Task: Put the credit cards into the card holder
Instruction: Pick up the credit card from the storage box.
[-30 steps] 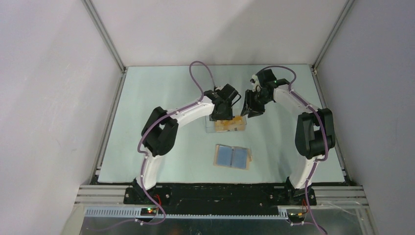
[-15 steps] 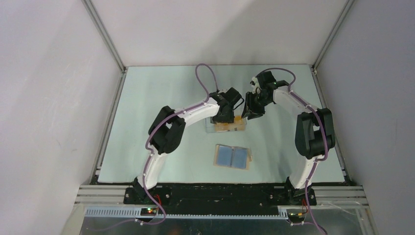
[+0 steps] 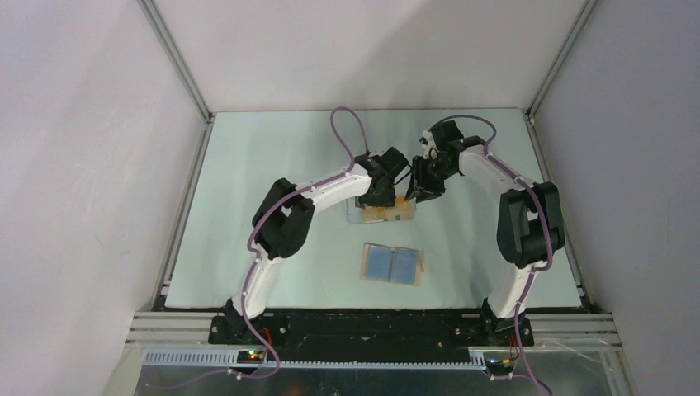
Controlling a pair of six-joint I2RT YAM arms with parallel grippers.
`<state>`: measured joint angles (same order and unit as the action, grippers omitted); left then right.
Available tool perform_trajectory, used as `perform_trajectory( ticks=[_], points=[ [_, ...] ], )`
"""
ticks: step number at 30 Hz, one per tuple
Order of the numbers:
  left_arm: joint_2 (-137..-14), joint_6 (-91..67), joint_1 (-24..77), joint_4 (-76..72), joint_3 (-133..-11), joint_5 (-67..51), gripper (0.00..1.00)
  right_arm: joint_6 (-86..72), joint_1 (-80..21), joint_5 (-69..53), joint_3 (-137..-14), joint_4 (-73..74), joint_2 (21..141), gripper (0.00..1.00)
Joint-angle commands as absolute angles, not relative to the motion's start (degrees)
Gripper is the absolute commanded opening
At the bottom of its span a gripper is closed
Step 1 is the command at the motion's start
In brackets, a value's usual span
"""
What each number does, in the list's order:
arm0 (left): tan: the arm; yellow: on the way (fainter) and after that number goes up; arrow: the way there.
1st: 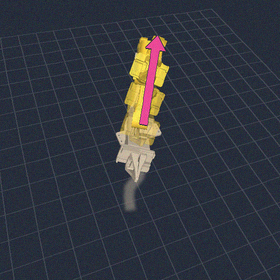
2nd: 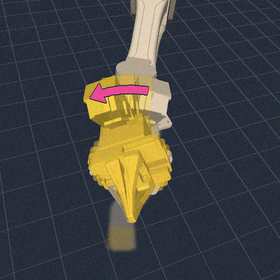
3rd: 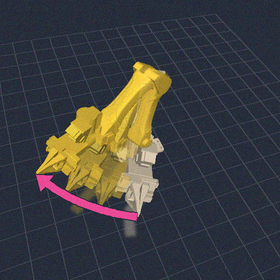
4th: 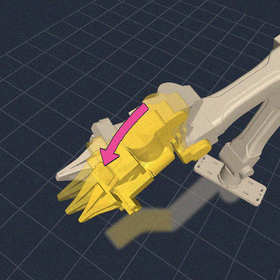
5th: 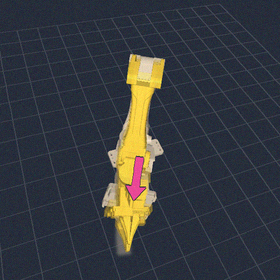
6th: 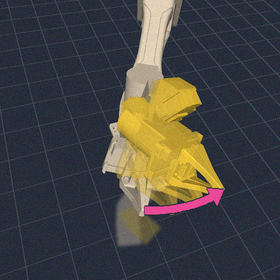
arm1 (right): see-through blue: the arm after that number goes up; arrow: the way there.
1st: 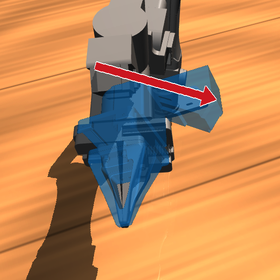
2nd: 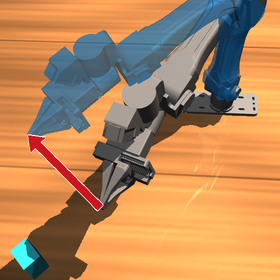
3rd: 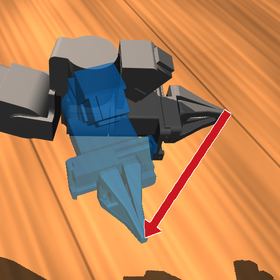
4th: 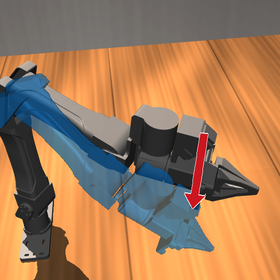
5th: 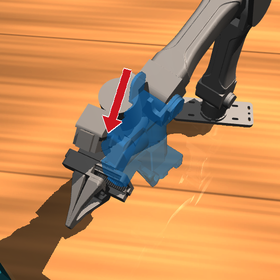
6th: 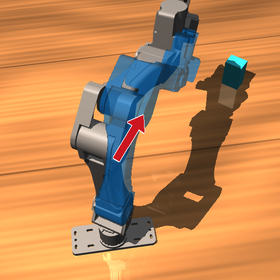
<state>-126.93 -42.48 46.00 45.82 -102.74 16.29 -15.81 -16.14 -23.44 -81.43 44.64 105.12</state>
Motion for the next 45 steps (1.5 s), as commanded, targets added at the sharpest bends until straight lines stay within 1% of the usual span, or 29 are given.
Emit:
perform_trajectory(
  ticks=[1,3,5,9,11,12,15,17,22,35,39,41,44,45],
  points=[
    [-129.2,-43.6,46.2,45.7,-104.5,15.8,0.67,-15.8,-16.4,-24.4,-81.6,43.6,105.2,0.41],
    [-129.4,-43.6,46.3,45.7,-104.5,15.9,0.67,-15.7,-16.4,-24.4,-81.6,43.7,105.2,0.41],
    [-129.5,-43.6,46.3,45.8,-104.4,16.1,0.64,-15.7,-16.4,-24.4,-81.6,43.7,105.2,0.41],
    [-129.5,-43.5,46.3,45.9,-104.3,16.2,0.54,-15.6,-16.3,-24.5,-81.6,43.8,105.3,0.41],
    [-129.4,-43.2,46.3,46.0,-104.2,16.2,0.52,-15.6,-16.4,-24.5,-81.6,43.8,105.3,0.42],
    [-129.1,-43.1,46.3,46.0,-104.1,16.2,0.53,-15.6,-16.4,-24.5,-81.5,43.8,105.3,0.42],
    [-128.0,-42.7,46.2,46.6,-103.6,17.4,0.61,-15.6,-16.4,-24.6,-81.4,43.7,105.3,0.42],
    [-127.0,-42.7,46.3,46.7,-102.9,18.2,0.64,-15.6,-16.4,-24.8,-81.3,43.7,105.3,0.42],
    [-125.7,-42.8,46.2,46.7,-102.2,19.1,0.66,-15.6,-16.5,-25.0,-81.2,43.7,105.3,0.42],
    [-130.2,-42.9,46.4,47.7,-103.9,16.4,0.66,-15.6,-16.5,-25.4,-81.0,43.6,105.2,0.42],
    [-131.4,-42.7,46.7,48.3,-105.2,15.3,0.63,-15.7,-16.5,-25.7,-81.0,43.6,105.2,0.42],
    [-132.3,-42.4,46.9,48.7,-106.2,14.8,0.59,-15.8,-16.5,-25.9,-81.0,43.6,105.2,0.42],
    [-133.9,-42.1,47.1,50.0,-107.5,14.3,0.51,-15.7,-16.7,-26.2,-81.0,43.8,105.2,0.42],
    [-134.0,-42.0,47.2,50.2,-107.9,14.3,0.50,-15.7,-16.8,-26.1,-80.9,43.8,105.0,0.42]
  ],
)
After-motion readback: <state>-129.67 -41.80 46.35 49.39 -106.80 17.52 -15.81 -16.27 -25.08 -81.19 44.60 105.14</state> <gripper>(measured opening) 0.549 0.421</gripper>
